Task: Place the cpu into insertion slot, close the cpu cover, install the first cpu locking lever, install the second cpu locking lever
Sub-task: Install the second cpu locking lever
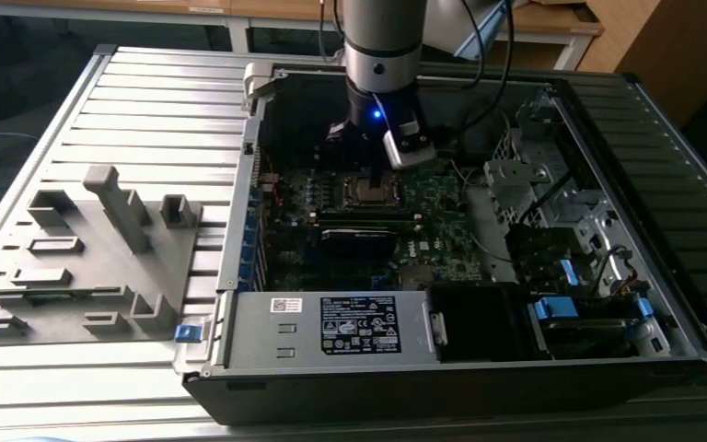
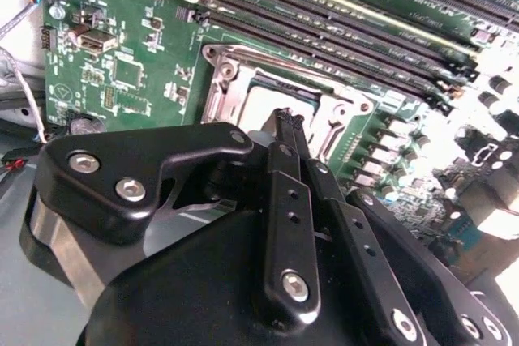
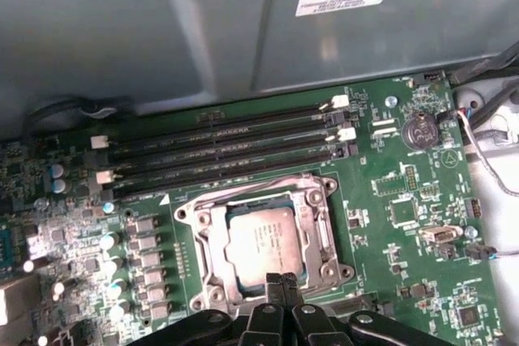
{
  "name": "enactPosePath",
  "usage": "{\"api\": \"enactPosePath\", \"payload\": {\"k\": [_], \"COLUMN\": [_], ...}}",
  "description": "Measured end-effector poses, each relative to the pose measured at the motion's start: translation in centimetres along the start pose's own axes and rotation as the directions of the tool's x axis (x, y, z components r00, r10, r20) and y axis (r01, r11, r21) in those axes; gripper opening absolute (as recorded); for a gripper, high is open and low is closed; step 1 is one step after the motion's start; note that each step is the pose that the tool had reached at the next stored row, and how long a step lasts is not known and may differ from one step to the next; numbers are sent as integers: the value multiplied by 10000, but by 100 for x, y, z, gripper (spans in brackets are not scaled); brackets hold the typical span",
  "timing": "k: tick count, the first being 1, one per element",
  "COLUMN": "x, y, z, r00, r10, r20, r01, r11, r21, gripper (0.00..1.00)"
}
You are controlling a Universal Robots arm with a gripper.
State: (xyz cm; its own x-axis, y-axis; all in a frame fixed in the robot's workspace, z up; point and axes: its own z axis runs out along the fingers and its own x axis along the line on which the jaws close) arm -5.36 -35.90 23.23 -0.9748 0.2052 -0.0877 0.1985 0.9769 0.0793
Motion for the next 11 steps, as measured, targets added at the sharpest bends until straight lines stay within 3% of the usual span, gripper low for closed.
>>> {"api": "enactPosePath", "payload": {"k": [3,11], "x": [5,2], "y": [56,60], "z": [12,12], "r00": [10000,10000], "r10": [28,27], "r20": [16,17], "r01": [-28,-27], "r11": [10000,10000], "r21": [73,73], "gripper": [11,11]}}
